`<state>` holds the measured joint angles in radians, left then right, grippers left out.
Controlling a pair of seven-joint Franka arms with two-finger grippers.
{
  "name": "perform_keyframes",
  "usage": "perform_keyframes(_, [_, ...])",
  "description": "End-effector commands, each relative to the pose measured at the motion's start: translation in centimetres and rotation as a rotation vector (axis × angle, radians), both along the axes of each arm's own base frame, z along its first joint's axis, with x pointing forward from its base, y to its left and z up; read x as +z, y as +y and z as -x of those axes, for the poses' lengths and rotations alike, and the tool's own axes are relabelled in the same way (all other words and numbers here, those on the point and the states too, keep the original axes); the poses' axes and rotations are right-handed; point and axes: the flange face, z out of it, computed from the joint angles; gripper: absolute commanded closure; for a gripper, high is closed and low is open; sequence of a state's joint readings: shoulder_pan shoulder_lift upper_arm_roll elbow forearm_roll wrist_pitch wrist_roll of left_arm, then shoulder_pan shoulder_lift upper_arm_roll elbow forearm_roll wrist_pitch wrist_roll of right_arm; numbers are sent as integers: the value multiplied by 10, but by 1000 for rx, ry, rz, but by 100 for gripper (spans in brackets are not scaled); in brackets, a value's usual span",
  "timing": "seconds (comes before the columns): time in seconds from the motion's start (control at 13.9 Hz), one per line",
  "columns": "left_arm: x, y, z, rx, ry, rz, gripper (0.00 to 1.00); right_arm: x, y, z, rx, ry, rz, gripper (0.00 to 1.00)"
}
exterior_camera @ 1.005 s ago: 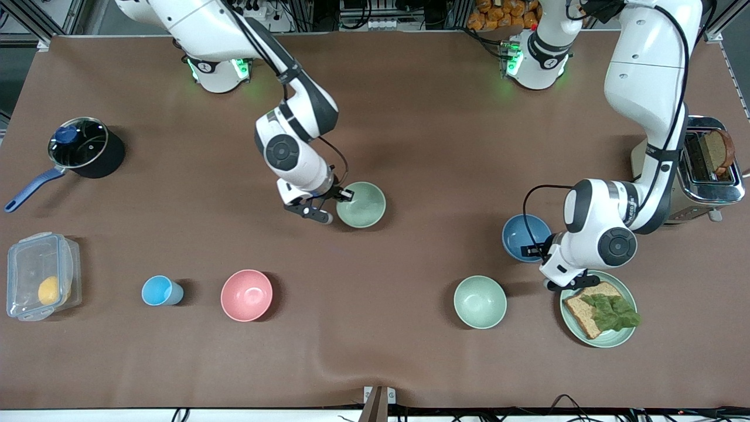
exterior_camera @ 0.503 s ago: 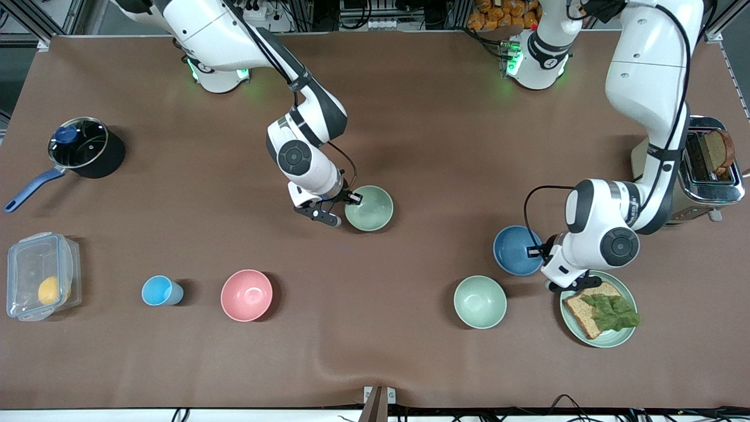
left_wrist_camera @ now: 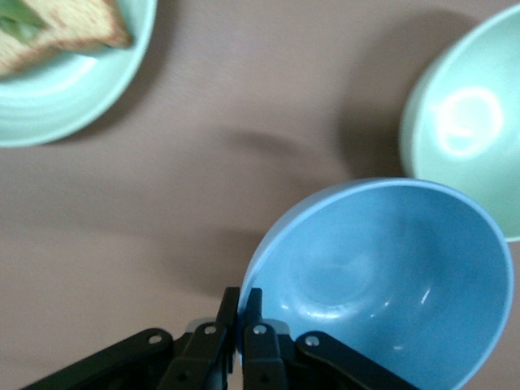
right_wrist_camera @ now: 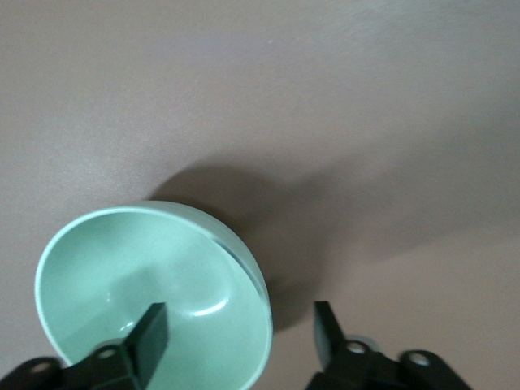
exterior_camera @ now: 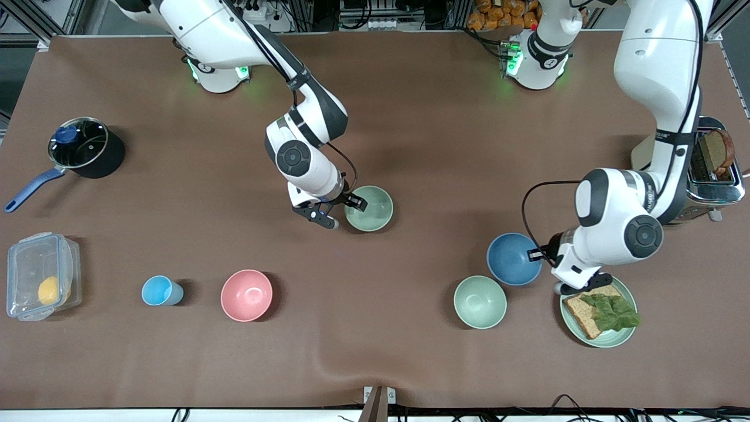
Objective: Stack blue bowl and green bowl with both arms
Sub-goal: 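Lift the blue bowl with the left gripper toward the green bowl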
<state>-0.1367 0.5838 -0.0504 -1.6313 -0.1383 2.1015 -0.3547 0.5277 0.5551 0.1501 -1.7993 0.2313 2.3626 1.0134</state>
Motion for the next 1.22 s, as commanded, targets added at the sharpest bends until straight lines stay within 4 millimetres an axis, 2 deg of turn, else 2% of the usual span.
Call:
perform_keyframes(0.0, [22, -37, 11, 74, 7, 26, 100, 34, -21, -15, -56, 46, 7, 0])
perform_keyframes(0.22, [29, -77, 22, 126, 26, 46, 100, 40, -41, -29, -122, 75, 16, 0])
perform_keyframes(0.5, [36, -107, 30, 163, 39, 65, 100, 27, -52, -37, -366, 126, 52, 0])
perform_keyframes(0.65, [37, -111, 30, 167, 40, 67, 100, 15, -58, -40, -438, 148, 60, 0])
perform_keyframes(0.93, [38, -113, 31, 168, 41, 67, 100, -11, -51, -42, -690, 168, 48, 0])
perform_keyframes(1.15, [39, -123, 35, 170, 45, 73, 100, -27, -48, -41, -721, 173, 51, 0])
